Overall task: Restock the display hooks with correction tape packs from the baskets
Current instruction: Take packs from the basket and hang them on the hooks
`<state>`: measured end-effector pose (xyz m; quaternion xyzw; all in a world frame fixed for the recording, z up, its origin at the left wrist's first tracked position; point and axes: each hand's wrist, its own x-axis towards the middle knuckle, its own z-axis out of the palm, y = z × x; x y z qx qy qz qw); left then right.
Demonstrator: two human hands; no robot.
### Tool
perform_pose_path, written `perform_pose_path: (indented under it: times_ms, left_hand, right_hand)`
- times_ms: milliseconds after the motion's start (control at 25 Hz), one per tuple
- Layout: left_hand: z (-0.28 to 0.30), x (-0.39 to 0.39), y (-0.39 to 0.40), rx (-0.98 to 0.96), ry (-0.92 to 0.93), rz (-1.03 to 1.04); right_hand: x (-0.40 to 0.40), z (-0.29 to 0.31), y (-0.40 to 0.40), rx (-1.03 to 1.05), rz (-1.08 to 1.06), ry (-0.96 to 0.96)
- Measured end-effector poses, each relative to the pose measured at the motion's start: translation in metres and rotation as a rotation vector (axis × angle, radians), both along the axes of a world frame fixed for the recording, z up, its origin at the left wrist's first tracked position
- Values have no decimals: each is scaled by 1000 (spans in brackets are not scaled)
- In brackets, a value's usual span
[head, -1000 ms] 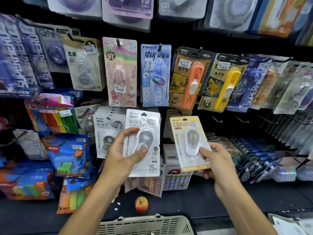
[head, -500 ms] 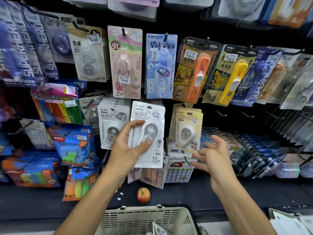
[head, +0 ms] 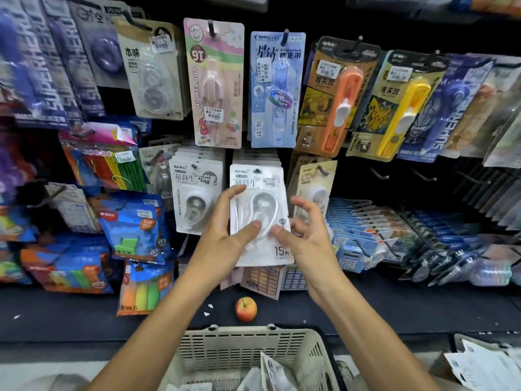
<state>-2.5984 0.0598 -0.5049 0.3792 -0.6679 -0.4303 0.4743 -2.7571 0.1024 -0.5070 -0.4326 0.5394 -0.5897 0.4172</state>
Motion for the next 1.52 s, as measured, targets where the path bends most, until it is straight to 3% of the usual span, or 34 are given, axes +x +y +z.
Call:
perform_pose_path:
  times_ms: [200, 360, 520, 680, 840, 1000, 1160, 1520]
  left_hand:
    - [2, 25, -14, -204, -342, 319]
    - [-7, 32, -17, -82, -640, 232]
    - [-16, 31, -11, -109, -646, 213]
    - [-29, 34, -7, -129, -704, 229]
    - [-87, 41, 10, 47, -995, -17]
    - [-195, 61, 60, 352, -1263, -360]
    - [-299, 86, 116, 748, -1185, -343]
    - [-358, 58, 115, 784, -891, -159]
  right_hand:
    - [3, -7, -14, -97, -184, 326]
    - [8, -18, -16, -90, -201, 415]
    - [9, -38, -19, 123, -122, 296]
    - [4, -62, -20, 266, -145, 413]
    - [1, -113, -7, 395, 107, 873]
    - [19, -215, 46, 681, 268, 897]
    - [33, -311, 102, 926, 161, 859]
    - [30, -374, 67, 946, 46, 1091]
